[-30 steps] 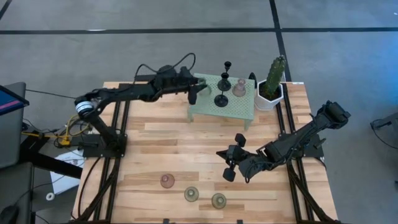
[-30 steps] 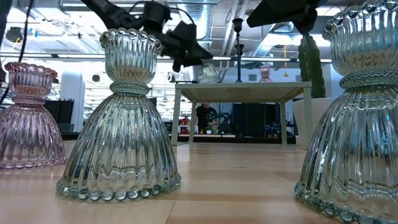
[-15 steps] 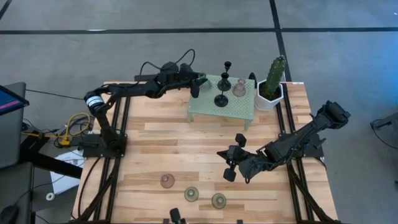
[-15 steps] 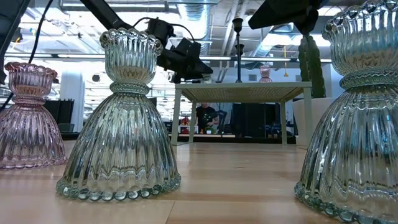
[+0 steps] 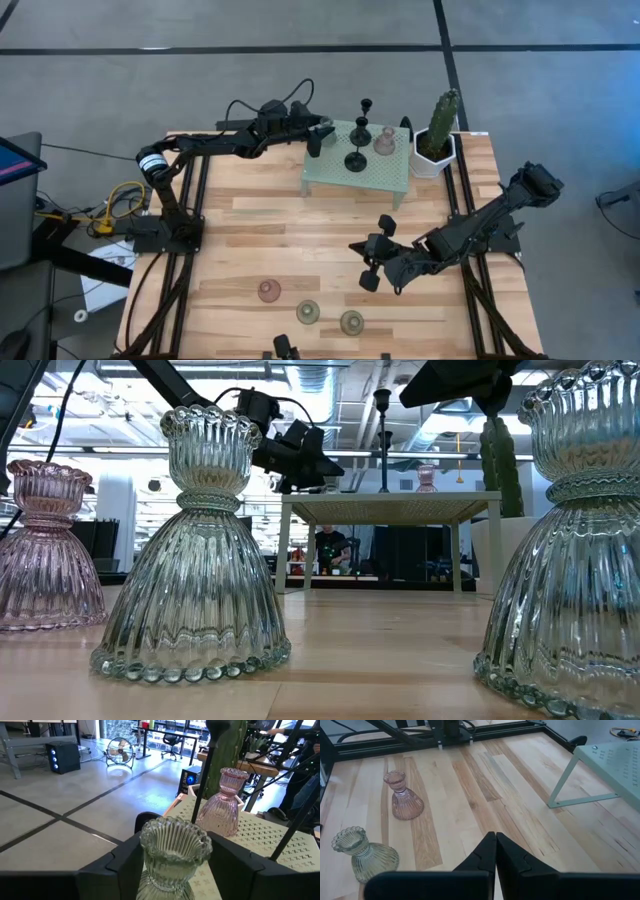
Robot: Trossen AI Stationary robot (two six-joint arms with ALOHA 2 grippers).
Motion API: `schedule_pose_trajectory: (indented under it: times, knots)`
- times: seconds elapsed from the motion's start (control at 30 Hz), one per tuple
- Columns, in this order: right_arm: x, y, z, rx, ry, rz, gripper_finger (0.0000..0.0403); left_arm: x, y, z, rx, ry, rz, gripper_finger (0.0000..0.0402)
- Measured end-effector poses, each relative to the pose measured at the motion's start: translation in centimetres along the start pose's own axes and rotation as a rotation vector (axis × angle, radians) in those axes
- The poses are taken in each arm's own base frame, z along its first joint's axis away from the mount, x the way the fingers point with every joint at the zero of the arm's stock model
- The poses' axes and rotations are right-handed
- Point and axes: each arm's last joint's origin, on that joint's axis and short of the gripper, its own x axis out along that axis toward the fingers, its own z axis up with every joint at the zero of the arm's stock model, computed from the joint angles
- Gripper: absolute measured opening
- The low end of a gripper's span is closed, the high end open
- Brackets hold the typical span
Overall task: Pick & Place candle stick holders
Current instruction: Put the top green glass candle holder on the shelf, then put the pink glass candle holder on the shelf
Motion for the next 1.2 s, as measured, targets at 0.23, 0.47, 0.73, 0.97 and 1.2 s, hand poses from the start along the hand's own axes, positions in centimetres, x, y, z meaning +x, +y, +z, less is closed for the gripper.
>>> schedule_pose_trajectory:
  times: [0.23, 0.47, 0.73, 0.97, 1.2]
  knots:
    - [0.0, 0.0, 0.0, 0.000, 0.000, 0.000, 0.0000, -0.1, -0.2, 0.4, 0.006, -0.024, -0.005, 0.0229]
    - [0.0, 0.0, 0.0, 0.000, 0.000, 0.000, 0.0000, -0.7, -0.6, 1.6, 0.014, -0.061, -0.013, 0.0245]
    - [0.0, 0.0, -0.1, -0.006, 0.005, -0.003, 0.0000, -3.0, -1.5, 5.1, 0.032, -0.149, -0.053, 0.0257]
    - [-0.1, 0.1, -0.1, -0.008, 0.006, 0.001, 0.0000, -7.1, -3.3, 7.8, 0.021, -0.054, -0.183, 0.0246]
    - [-0.5, 0.5, -0.3, -0.017, 0.005, 0.020, 0.0000, -12.7, -4.9, 6.9, 0.063, 0.118, -0.253, 0.0156]
